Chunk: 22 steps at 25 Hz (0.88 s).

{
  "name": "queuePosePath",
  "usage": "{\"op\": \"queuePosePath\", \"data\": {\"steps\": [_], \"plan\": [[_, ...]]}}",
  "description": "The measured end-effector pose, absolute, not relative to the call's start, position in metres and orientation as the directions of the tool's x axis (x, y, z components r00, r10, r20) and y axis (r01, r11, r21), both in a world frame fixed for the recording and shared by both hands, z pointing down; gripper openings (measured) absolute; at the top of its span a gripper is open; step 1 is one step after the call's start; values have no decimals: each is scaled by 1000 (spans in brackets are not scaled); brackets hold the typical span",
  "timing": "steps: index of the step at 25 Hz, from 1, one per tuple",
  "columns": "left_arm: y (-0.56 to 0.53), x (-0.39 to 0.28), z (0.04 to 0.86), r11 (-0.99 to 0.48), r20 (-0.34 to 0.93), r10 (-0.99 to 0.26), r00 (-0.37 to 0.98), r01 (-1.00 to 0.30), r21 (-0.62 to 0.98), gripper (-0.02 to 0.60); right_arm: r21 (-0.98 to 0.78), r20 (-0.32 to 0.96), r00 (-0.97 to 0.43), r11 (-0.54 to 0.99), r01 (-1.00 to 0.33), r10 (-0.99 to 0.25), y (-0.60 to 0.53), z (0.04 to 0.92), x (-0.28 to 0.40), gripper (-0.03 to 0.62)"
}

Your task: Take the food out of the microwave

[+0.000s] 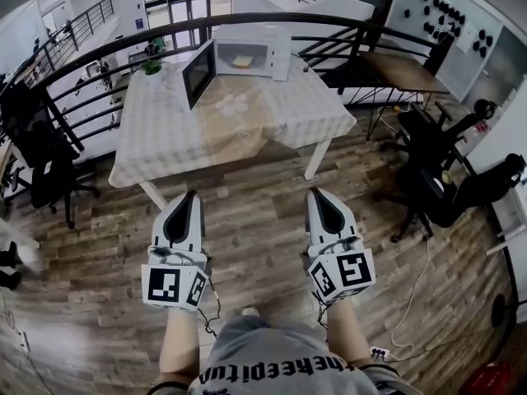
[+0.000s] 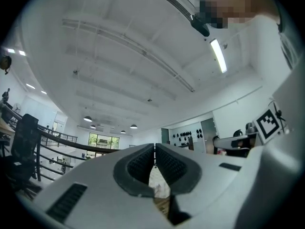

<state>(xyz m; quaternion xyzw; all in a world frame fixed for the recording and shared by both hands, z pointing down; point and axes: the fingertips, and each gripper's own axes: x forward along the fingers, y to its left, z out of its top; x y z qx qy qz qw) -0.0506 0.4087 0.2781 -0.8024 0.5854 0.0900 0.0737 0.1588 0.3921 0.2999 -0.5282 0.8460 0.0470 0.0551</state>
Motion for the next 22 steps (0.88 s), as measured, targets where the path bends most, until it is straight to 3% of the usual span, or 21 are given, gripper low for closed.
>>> {"op": "queuePosePath", "data": {"steps": [8,22], "plan": [[394,-50,280,-396,-237,-889,393,-918,-36,12,27,-131,-445,445,-895,-886,379,305,138,5],[294,-75,290,-326,-239,-918,317,-945,-1,12,16,-151,-454,457,-889,-878,271,310,133,5]]}}
